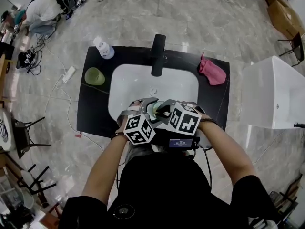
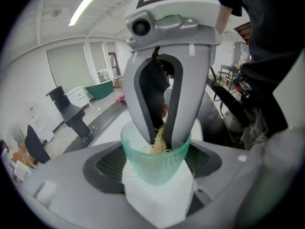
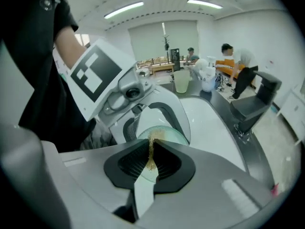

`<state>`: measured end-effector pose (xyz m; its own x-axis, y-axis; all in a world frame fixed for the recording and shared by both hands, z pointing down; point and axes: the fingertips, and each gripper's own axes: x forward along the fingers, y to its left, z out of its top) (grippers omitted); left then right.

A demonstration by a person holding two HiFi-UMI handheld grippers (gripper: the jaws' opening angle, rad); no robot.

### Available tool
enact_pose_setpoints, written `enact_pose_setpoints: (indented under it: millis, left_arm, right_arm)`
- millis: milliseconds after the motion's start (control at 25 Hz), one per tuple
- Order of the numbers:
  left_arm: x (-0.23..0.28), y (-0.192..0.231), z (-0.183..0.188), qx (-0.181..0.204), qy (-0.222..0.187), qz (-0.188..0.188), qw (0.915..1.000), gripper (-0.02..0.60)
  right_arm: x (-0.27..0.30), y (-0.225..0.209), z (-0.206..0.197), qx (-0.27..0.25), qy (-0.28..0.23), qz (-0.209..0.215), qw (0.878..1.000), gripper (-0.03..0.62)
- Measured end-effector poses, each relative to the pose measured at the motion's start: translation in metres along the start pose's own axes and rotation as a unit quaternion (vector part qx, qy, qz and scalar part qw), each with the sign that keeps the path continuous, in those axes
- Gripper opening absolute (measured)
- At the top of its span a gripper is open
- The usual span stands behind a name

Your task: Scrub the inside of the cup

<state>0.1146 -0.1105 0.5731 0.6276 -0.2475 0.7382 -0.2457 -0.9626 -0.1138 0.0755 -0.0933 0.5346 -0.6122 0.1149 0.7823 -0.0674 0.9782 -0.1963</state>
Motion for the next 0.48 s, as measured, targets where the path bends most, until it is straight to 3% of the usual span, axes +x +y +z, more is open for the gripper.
enact_pose_setpoints:
  millis: [480]
  left_arm:
    - [0.001,0.003,-0.009,-0.035,-0.006,0.014,0.9993,0.373]
  right_arm:
    - [-0.021,-0.012,0.028,0.1,-0.093,0.013,0.991,0.037]
